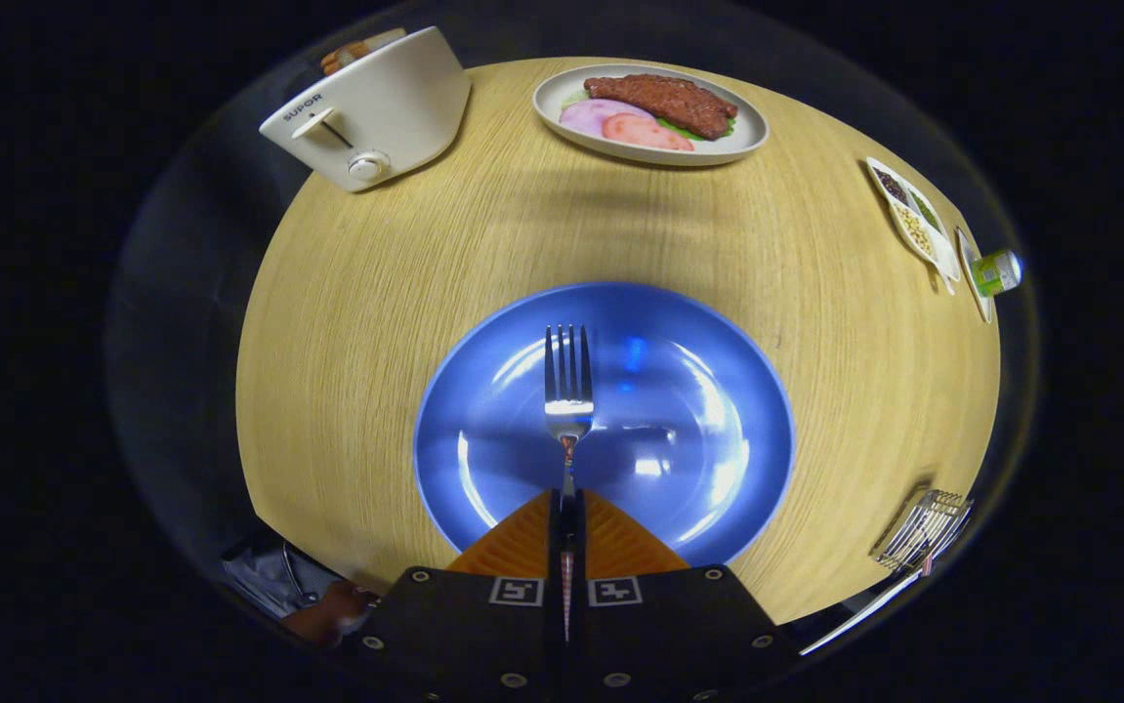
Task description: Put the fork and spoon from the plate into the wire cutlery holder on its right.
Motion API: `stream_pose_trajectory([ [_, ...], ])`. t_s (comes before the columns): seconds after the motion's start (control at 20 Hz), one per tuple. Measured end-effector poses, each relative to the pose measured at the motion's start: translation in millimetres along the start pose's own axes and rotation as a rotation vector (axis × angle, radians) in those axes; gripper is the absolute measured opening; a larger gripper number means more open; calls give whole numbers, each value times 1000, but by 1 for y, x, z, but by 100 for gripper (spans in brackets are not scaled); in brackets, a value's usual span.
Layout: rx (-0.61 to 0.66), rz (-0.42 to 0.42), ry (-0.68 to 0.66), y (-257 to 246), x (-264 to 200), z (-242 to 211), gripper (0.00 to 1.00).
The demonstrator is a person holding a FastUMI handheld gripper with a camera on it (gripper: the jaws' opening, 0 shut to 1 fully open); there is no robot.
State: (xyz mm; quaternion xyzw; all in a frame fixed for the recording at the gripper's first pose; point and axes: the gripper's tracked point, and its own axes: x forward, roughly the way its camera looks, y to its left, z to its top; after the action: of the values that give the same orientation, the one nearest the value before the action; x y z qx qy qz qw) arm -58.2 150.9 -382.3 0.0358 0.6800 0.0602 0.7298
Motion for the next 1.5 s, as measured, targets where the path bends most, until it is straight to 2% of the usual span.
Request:
stream_pose_trajectory([
  [0.2,82,-3,-33,-49,-44,-14,2],
  [0.4,178,-57,-50,-123,-90,-42,2],
  [0.75,327,-134,18,-235,-140,-107,2],
  [0.85,309,-142,57,-261,-151,-117,2],
  [1.0,265,-102,142,-283,-150,-131,2],
  [1.5,153,31,463,-314,-128,-163,2],
])
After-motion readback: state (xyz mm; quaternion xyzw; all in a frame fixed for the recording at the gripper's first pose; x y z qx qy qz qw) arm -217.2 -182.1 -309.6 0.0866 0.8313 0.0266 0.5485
